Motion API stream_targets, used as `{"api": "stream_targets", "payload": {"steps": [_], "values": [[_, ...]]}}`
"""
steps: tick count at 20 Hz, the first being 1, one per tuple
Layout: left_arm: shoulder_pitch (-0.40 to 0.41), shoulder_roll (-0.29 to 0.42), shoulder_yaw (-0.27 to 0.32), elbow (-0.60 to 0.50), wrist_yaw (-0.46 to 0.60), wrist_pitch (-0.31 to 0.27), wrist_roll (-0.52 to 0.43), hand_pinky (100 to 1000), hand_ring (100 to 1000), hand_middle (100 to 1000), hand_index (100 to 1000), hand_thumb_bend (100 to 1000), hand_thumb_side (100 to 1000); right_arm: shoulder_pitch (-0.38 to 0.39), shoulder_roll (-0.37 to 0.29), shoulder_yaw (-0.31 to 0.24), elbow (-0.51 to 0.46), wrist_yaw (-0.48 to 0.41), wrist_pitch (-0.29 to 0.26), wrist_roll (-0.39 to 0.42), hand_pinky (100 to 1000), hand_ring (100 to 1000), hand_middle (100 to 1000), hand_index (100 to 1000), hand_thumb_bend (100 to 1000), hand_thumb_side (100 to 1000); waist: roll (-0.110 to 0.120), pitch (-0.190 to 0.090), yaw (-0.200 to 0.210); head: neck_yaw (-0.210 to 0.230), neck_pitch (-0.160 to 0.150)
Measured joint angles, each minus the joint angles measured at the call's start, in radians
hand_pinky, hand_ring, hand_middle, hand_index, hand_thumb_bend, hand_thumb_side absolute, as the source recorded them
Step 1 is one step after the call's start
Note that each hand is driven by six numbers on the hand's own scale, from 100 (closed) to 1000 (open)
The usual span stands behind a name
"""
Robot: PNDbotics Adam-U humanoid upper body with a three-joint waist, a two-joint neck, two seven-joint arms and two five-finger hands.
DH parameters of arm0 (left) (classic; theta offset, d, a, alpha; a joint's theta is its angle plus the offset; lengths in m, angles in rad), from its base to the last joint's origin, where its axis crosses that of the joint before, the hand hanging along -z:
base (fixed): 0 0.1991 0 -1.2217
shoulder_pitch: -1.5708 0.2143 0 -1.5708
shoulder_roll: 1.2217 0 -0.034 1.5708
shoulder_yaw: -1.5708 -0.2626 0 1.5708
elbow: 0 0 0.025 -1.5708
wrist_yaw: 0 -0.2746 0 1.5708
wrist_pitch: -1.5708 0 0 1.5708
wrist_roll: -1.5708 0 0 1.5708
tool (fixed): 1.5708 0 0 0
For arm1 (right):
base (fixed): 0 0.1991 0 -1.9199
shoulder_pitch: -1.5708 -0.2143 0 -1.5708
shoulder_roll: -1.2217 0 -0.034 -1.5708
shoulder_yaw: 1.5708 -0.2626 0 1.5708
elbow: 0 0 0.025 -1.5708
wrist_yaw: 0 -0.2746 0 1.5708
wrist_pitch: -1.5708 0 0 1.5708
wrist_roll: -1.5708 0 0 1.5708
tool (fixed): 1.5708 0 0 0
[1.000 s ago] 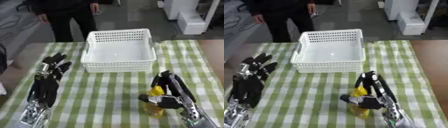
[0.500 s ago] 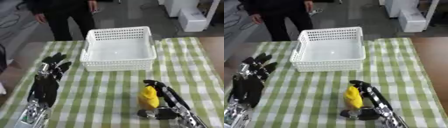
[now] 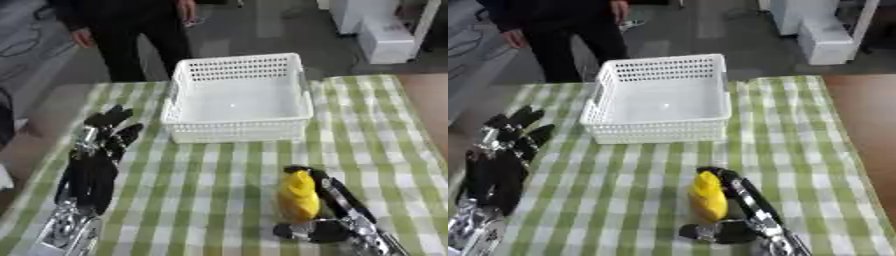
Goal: Pick up objects on the table and place them in the box.
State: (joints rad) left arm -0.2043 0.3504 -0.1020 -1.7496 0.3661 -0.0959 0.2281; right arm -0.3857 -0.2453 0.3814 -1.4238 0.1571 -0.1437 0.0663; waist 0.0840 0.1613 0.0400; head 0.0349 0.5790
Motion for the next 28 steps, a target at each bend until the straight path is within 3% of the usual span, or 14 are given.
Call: {"api": "stream_targets", "payload": {"steps": [1,2,3,4,5,6,7,8,9,12,15,20,24,28], "values": [[-0.001,0.0,0.0,0.0,0.001,0.0,0.0,912,815,859,943,105,1000,-0.005,0.004,0.0,0.01,-0.004,-0.003,-0.024,100,330,417,622,917,303,0.0,0.001,0.002,0.0,0.0],[-0.003,0.0,0.0,0.0,0.002,0.001,-0.001,912,815,859,943,105,1000,-0.012,0.008,0.0,0.02,-0.007,-0.008,-0.047,100,339,422,622,920,306,0.0,0.001,0.003,0.0,-0.001],[-0.004,0.0,0.0,0.0,0.003,0.001,-0.002,912,815,859,943,104,1000,-0.019,0.009,-0.001,0.03,-0.008,-0.015,-0.067,100,257,342,550,908,295,0.0,0.002,0.004,0.0,-0.001],[-0.006,0.0,0.0,0.0,0.003,0.002,-0.002,912,815,859,943,104,1000,-0.026,0.011,-0.003,0.039,-0.01,-0.023,-0.085,100,257,342,550,908,295,0.0,0.003,0.006,0.0,-0.003],[-0.008,0.0,0.0,0.0,0.004,0.002,-0.003,912,814,859,943,103,1000,-0.036,0.015,-0.006,0.048,-0.012,-0.032,-0.102,100,129,195,419,890,279,0.0,0.005,0.006,0.0,-0.006],[-0.008,0.0,0.0,0.0,0.004,0.003,-0.004,912,814,859,943,102,1000,-0.045,0.017,-0.007,0.058,-0.014,-0.042,-0.117,100,106,174,395,884,275,0.0,0.006,0.008,0.0,-0.009],[-0.008,-0.001,0.0,0.0,0.004,0.003,-0.004,912,814,858,943,102,1000,-0.053,0.018,-0.01,0.068,-0.015,-0.053,-0.132,100,100,100,277,843,281,0.0,0.006,0.01,0.0,-0.009],[-0.008,-0.001,0.0,0.0,0.004,0.003,-0.004,912,814,858,943,102,1000,-0.059,0.021,-0.013,0.077,-0.015,-0.065,-0.145,100,100,100,277,843,281,0.0,0.007,0.012,0.0,-0.01],[-0.009,-0.004,0.0,-0.001,0.004,0.003,-0.004,912,814,858,943,101,1000,-0.065,0.025,-0.017,0.084,-0.013,-0.077,-0.159,100,100,100,188,827,278,0.0,0.007,0.012,0.0,-0.01],[-0.012,-0.008,-0.001,-0.003,0.005,0.003,-0.005,912,814,858,943,101,1000,-0.079,0.027,-0.026,0.098,0.009,-0.118,-0.2,100,100,100,171,800,263,0.001,0.011,0.017,0.0,-0.018],[-0.013,-0.008,-0.001,-0.004,0.005,0.003,-0.006,912,814,858,943,100,1000,-0.086,0.034,-0.033,0.108,0.015,-0.156,-0.234,100,100,100,161,704,265,0.001,0.012,0.018,0.0,-0.019],[-0.014,-0.008,-0.001,-0.005,0.005,0.004,-0.009,912,814,858,943,100,1000,-0.088,0.035,-0.037,0.114,-0.092,-0.201,-0.208,100,100,100,163,656,253,0.003,0.015,0.018,0.0,-0.019],[-0.015,-0.008,-0.001,-0.005,0.005,0.005,-0.01,912,814,858,943,101,1000,-0.086,0.035,-0.037,0.093,-0.167,-0.204,-0.165,100,100,100,162,654,247,0.008,0.018,0.018,0.0,-0.019],[-0.015,-0.008,-0.001,-0.005,0.005,0.005,-0.01,912,814,858,943,102,1000,-0.085,0.034,-0.037,0.04,-0.22,-0.171,-0.135,100,100,100,161,654,243,0.009,0.018,0.016,0.0,-0.019]]}}
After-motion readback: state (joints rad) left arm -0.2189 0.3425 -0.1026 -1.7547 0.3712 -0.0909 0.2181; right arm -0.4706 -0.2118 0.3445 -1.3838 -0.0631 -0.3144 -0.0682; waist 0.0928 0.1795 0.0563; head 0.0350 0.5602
